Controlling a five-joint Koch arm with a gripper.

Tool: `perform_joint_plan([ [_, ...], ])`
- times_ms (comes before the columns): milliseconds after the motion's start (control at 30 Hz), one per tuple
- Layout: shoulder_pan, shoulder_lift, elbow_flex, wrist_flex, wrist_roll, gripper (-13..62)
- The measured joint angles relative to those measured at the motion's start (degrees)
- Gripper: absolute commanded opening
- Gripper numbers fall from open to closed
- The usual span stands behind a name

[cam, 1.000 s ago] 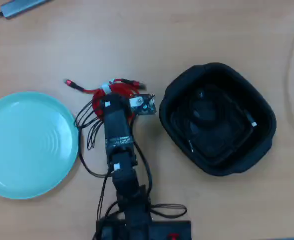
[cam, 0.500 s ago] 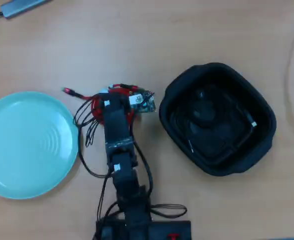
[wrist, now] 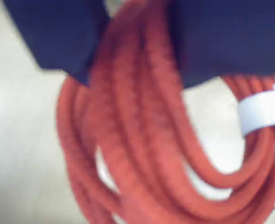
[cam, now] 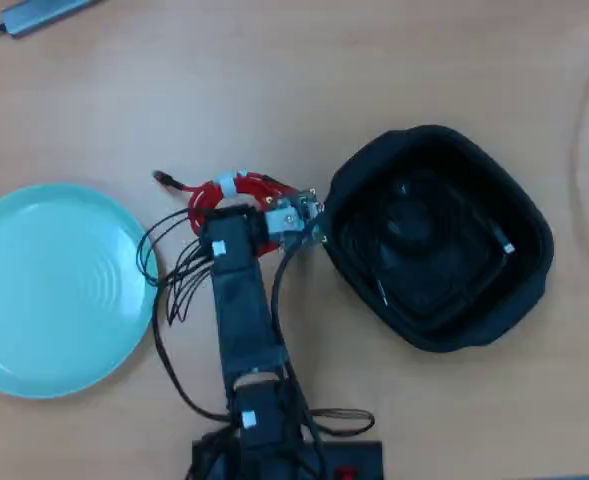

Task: Put a black charging cable in a black bowl and put a red charging cable in a green bowl

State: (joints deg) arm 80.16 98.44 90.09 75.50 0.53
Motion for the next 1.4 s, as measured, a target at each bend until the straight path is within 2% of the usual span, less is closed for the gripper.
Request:
perform_joint_plan([
  [167,-1.67,4.83,0.09,0.0,0.0,-6.5],
  [500,-13.62,16.17,0.09,0.09,0.0,-6.5],
  [800,-33.31,17.4,0.09,0.09,6.06,-6.6],
  [1033,-42.54,7.12,0.18,-3.08,9.84,-6.4],
  [1300,-47.02,-7.65,0.09,-14.33,9.84,-5.5],
  [1400,-47.99,-11.69,0.09,-16.35,10.02,-1.4],
])
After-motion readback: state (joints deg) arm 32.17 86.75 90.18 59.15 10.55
